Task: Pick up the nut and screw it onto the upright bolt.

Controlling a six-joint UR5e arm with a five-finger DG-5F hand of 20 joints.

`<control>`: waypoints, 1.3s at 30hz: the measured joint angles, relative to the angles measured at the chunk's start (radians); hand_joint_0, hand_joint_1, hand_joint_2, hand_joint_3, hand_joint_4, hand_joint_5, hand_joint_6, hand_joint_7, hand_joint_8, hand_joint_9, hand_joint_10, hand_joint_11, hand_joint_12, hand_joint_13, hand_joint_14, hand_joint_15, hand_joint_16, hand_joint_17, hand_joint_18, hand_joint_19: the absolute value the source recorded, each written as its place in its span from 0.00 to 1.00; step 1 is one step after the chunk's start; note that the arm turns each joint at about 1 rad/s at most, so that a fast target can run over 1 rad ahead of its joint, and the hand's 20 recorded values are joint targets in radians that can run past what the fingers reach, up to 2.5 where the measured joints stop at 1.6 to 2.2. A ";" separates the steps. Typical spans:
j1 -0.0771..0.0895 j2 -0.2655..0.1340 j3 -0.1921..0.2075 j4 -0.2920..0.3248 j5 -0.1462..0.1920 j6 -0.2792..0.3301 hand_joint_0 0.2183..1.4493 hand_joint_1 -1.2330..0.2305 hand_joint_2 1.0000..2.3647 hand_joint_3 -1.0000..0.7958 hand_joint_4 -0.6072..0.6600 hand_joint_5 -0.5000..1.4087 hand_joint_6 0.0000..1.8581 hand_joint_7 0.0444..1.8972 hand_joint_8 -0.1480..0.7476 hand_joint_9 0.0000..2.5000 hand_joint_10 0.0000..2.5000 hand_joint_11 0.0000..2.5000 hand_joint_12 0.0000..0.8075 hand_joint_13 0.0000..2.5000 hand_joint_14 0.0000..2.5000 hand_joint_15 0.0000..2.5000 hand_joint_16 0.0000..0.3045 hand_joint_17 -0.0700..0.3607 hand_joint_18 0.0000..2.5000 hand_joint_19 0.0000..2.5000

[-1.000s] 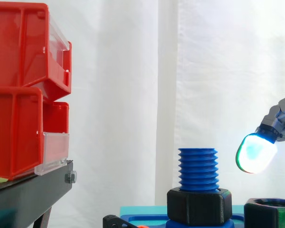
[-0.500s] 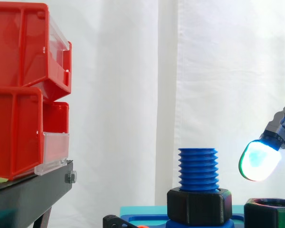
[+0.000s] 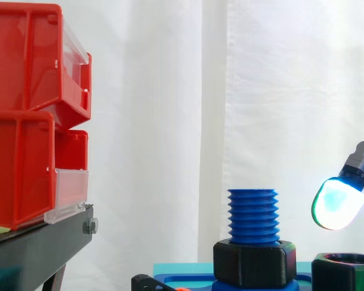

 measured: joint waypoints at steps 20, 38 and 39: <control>0.020 -0.049 0.004 0.083 0.054 -0.036 0.13 0.36 0.00 0.28 0.64 0.10 0.27 0.37 0.49 0.00 0.00 0.00 0.55 0.00 0.00 0.00 0.22 0.51 0.00 0.04; 0.018 -0.057 0.005 0.109 0.051 -0.044 0.13 0.37 0.00 0.28 0.65 0.10 0.27 0.37 0.49 0.00 0.00 0.00 0.55 0.00 0.00 0.00 0.22 0.51 0.00 0.04; 0.018 -0.057 0.005 0.107 0.051 -0.044 0.13 0.37 0.00 0.28 0.65 0.10 0.27 0.37 0.49 0.00 0.00 0.00 0.55 0.00 0.00 0.00 0.22 0.51 0.00 0.04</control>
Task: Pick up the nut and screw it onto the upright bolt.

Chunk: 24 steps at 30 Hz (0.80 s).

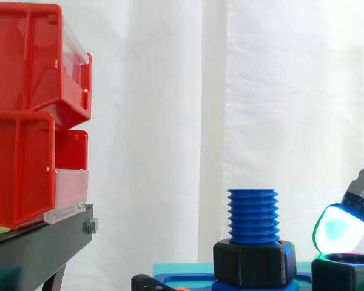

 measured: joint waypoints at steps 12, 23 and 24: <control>-0.001 -0.001 0.000 -0.019 -0.011 0.000 0.14 0.37 0.00 0.28 0.65 0.10 0.27 0.38 0.49 0.00 0.00 0.01 0.55 0.00 0.00 0.00 0.22 0.51 0.00 0.04; -0.002 -0.001 -0.001 -0.022 -0.013 -0.003 0.17 0.32 0.00 0.28 0.68 0.12 0.27 0.43 0.50 0.04 0.00 0.01 0.53 0.01 0.00 0.00 0.21 0.49 0.00 0.04; -0.002 -0.001 -0.001 -0.022 -0.013 -0.003 0.17 0.32 0.00 0.28 0.68 0.12 0.27 0.43 0.50 0.04 0.00 0.01 0.53 0.01 0.00 0.00 0.21 0.49 0.00 0.04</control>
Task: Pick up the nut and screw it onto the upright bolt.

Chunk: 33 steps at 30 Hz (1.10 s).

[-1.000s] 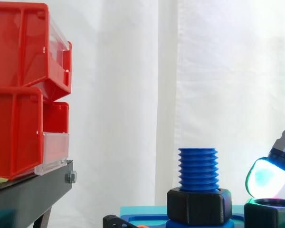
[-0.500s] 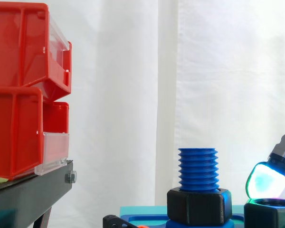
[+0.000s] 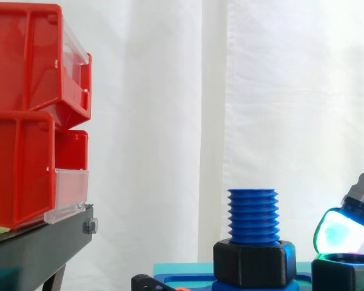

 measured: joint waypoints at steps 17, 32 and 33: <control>-0.001 0.000 0.000 -0.026 -0.006 0.004 0.22 0.28 0.00 0.28 0.71 0.14 0.27 0.52 0.50 0.11 0.00 0.03 0.51 0.08 0.00 0.00 0.19 0.47 0.08 0.03; -0.007 0.000 0.000 -0.046 -0.033 0.008 0.27 0.33 0.00 0.28 0.71 0.16 0.27 0.59 0.51 0.17 0.00 0.05 0.49 0.10 0.00 0.00 0.17 0.44 0.09 0.03; -0.007 0.000 0.000 -0.046 -0.034 0.008 0.27 0.34 0.00 0.28 0.71 0.16 0.27 0.60 0.51 0.17 0.00 0.05 0.49 0.10 0.00 0.00 0.17 0.44 0.09 0.03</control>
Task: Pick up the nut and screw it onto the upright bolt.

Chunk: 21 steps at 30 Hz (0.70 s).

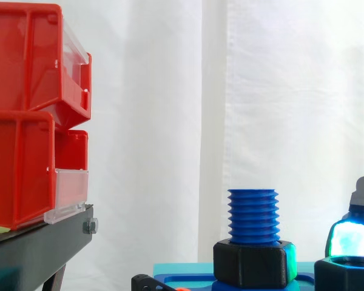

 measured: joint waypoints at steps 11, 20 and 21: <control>-0.003 0.000 0.000 0.000 -0.010 0.000 0.28 0.36 0.00 0.28 0.71 0.17 0.27 0.62 0.51 0.18 0.00 0.06 0.48 0.10 0.00 0.00 0.17 0.43 0.09 0.03; -0.006 0.000 0.001 -0.001 -0.030 0.000 0.28 0.36 0.00 0.28 0.70 0.17 0.27 0.63 0.51 0.18 0.00 0.07 0.48 0.10 0.00 0.00 0.17 0.43 0.09 0.03; -0.006 0.000 0.001 -0.003 -0.031 0.000 0.28 0.36 0.00 0.28 0.70 0.17 0.27 0.63 0.51 0.18 0.00 0.07 0.48 0.10 0.00 0.00 0.17 0.43 0.09 0.03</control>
